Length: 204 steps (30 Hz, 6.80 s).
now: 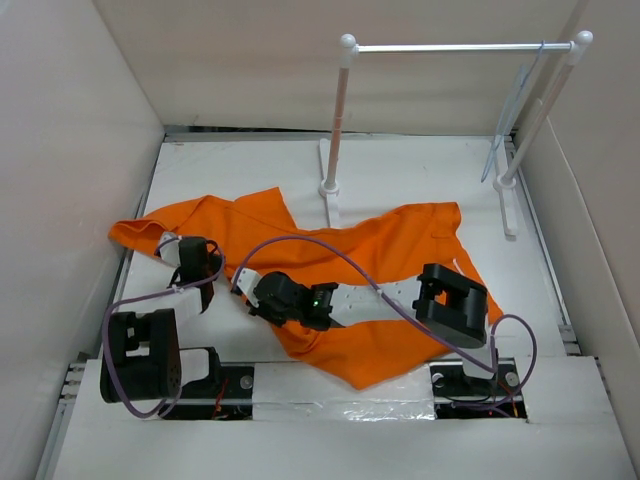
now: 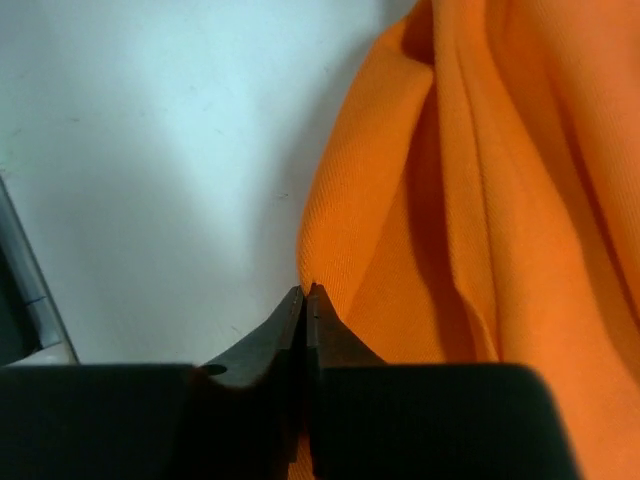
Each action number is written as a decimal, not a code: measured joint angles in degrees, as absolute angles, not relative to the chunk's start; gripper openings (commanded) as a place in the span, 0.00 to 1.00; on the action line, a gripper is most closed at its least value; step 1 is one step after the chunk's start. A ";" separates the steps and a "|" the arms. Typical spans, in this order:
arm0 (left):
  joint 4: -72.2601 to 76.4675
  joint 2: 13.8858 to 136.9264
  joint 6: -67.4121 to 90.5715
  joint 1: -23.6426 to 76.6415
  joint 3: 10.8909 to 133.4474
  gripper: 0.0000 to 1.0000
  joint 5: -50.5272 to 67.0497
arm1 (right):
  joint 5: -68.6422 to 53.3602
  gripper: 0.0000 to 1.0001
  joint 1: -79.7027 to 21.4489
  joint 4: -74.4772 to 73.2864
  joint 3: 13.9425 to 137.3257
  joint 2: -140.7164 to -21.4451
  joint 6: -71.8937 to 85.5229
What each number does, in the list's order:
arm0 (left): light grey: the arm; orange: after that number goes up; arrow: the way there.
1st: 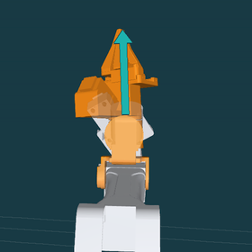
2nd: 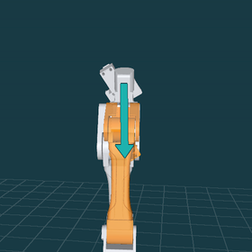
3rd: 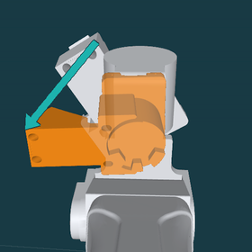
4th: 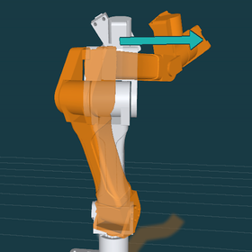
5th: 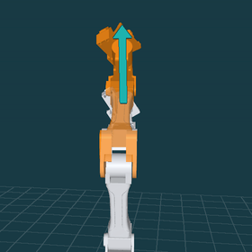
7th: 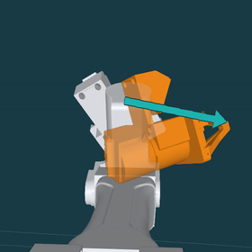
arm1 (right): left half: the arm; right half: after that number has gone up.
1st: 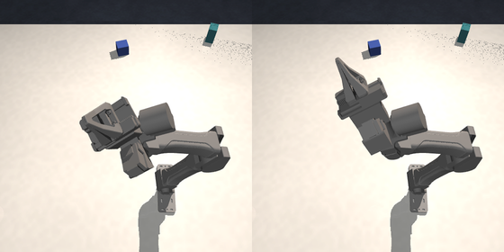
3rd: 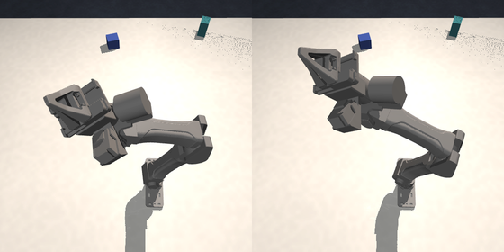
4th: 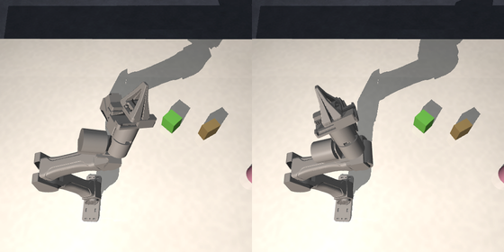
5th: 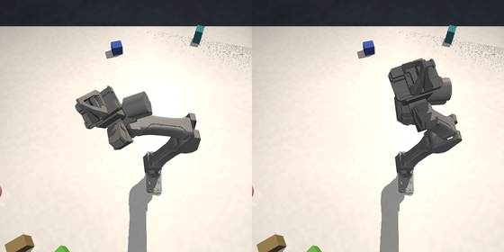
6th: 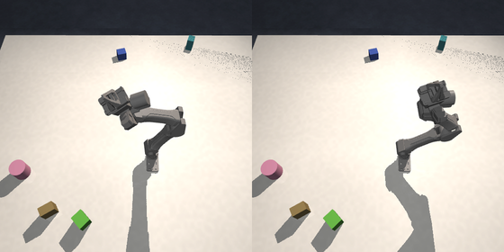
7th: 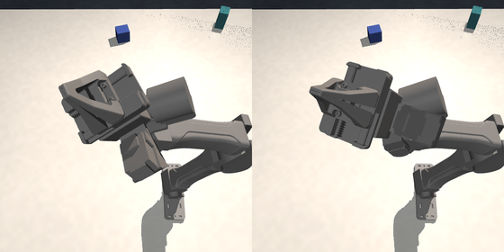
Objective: Place the trousers on the hanger
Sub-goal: Flatten out the trousers at the center of the board.
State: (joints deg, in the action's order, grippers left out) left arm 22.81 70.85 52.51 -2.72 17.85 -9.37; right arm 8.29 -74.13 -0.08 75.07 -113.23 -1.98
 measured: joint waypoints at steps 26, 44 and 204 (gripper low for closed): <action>15.57 78.78 53.52 -2.61 47.22 0.00 -5.06 | -19.94 0.00 -76.86 -9.78 55.29 -54.11 -7.77; 14.81 62.83 48.71 13.32 34.94 0.41 -14.20 | -4.82 0.00 -58.11 -7.99 47.31 -54.08 1.26; -8.36 30.26 37.34 11.16 55.00 0.31 -18.52 | -19.38 0.72 -76.95 21.91 63.61 -113.86 9.72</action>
State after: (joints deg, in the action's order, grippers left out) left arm -8.36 30.26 37.34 11.16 55.00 -18.52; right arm -19.38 -76.95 21.91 63.61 -113.86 9.72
